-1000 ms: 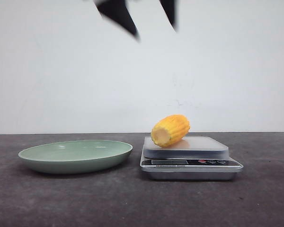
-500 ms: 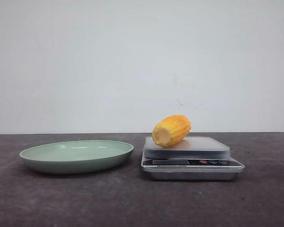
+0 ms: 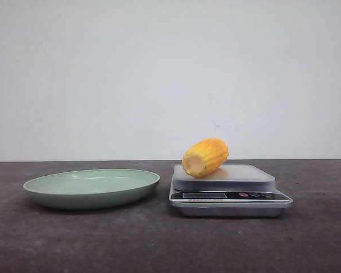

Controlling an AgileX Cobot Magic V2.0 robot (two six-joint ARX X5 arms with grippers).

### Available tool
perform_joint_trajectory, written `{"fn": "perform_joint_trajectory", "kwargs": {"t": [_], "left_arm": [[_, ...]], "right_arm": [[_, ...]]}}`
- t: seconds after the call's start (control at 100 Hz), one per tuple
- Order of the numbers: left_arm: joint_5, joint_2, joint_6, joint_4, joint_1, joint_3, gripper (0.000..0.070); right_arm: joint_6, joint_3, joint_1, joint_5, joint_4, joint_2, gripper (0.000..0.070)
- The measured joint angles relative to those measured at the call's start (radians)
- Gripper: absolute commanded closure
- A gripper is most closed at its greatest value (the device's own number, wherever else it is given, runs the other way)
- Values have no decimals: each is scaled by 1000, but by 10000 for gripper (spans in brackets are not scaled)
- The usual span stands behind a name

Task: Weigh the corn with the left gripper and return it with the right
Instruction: 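Reach the right gripper down and grasp the corn on the scale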

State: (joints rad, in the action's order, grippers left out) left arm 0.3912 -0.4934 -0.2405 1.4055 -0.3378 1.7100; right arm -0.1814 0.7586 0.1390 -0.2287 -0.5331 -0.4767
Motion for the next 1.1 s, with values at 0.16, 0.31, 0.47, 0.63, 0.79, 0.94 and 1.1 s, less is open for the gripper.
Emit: {"fn": "perform_joint_trajectory", "kwargs": {"t": [0.16,0.31,0.47,0.63,0.79,0.94,1.1], "left_arm": [[-5,173,-73,10,0,-224,146],[-17,318,-130,11,0,-376,147],[-32,352,-160,11,0,-461,146],[-50,352,-167,11,0,-491,146],[-51,352,-167,11,0,-508,146],[-51,352,-167,11,0,-508,146],[-55,352,-166,11,0,-508,146]], "right_arm": [[-16,0,48,-32,79,-80,136],[-35,26,119,-29,137,-200,136],[-47,113,225,27,191,-401,105],[-57,241,333,98,182,-638,83],[-59,401,412,183,148,-874,83],[-59,505,435,212,103,-1060,83],[-62,532,434,288,45,-1194,83]]}}
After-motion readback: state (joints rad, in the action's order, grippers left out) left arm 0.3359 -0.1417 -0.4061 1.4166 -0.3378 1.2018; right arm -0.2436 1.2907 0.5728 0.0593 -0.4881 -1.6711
